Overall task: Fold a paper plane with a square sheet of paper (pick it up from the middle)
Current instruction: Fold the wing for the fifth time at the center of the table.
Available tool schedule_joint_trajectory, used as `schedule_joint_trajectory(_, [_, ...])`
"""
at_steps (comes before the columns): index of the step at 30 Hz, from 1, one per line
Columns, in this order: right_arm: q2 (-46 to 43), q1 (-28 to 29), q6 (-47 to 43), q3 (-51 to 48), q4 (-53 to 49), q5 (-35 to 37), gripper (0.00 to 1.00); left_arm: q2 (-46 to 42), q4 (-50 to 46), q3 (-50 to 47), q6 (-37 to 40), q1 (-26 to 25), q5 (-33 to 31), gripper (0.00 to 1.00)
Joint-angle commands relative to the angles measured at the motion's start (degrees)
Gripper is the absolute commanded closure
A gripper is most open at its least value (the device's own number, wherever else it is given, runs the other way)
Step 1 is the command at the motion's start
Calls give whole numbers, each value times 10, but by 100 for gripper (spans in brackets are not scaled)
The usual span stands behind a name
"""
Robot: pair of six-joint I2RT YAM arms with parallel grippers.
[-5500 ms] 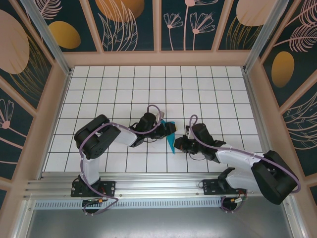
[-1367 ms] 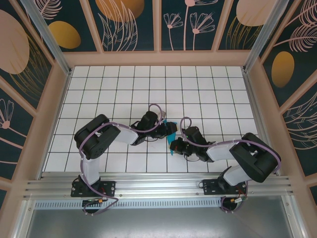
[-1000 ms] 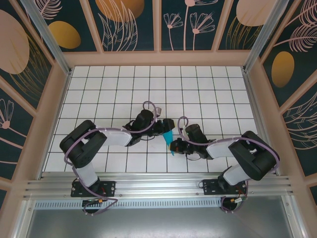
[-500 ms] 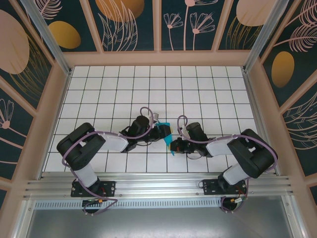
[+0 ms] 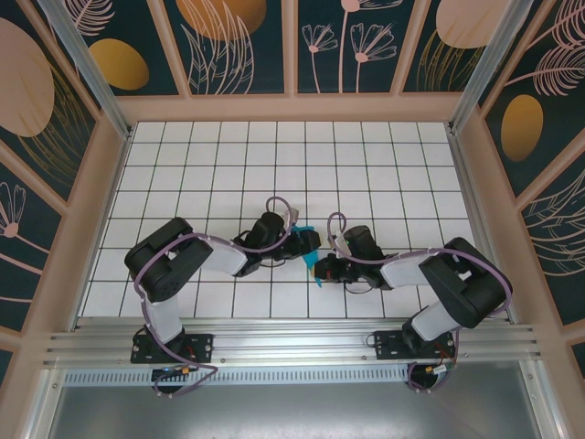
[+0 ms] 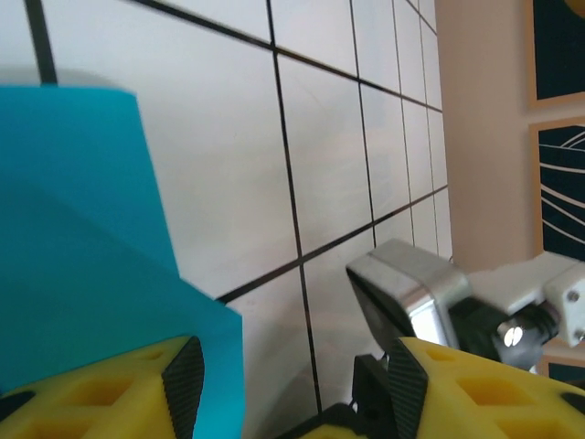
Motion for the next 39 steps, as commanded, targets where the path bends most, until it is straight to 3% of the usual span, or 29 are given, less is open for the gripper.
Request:
schedule_joint_trajectory(1, [17,-10,-13,-39,-134,53,100,19,-28,18,24,-1,-29,41])
schedule_joint_trajectory(14, [-4,-10,-21,-40,-169,64,100,36,-54,25,42,6,-44,41])
schedule_joint_trajectory(39, [4,-10,-18,-43,-165,55,100,52,-83,46,96,74,-24,39])
